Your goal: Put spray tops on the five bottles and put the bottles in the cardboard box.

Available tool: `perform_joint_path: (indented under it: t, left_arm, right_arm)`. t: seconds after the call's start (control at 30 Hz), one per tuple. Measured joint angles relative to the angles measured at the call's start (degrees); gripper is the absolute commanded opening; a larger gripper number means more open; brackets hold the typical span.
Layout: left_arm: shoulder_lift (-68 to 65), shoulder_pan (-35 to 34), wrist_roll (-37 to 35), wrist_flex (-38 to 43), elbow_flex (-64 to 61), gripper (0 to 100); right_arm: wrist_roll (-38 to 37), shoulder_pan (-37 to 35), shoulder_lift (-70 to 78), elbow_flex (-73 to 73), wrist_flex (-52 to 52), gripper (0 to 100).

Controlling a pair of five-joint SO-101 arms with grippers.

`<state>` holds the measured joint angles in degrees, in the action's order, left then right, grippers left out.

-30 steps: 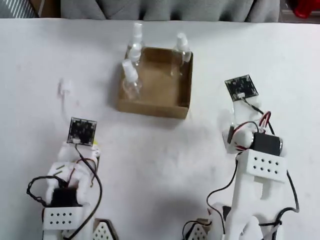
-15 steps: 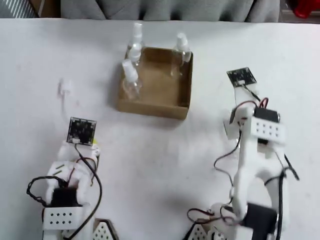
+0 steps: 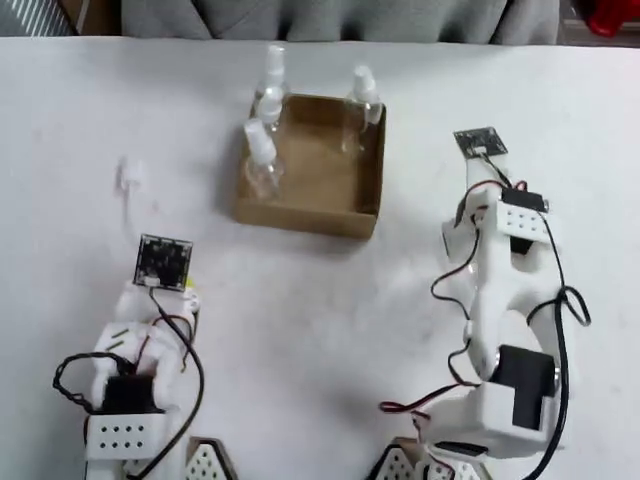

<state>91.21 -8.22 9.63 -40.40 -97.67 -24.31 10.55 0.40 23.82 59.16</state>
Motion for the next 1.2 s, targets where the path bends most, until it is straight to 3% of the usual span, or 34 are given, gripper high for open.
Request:
perform_joint_path:
  t: [0.97, 1.2]
  left_arm:
    - [0.0, 0.0, 0.0, 0.0, 0.0, 2]
    - [0.0, 0.0, 0.0, 0.0, 0.0, 2]
  right_arm:
    - [-0.1, -1.3, 6.2, -0.4, -3.3, 24.5]
    - [-1.9, -1.3, 6.2, -1.6, 0.2, 24.5]
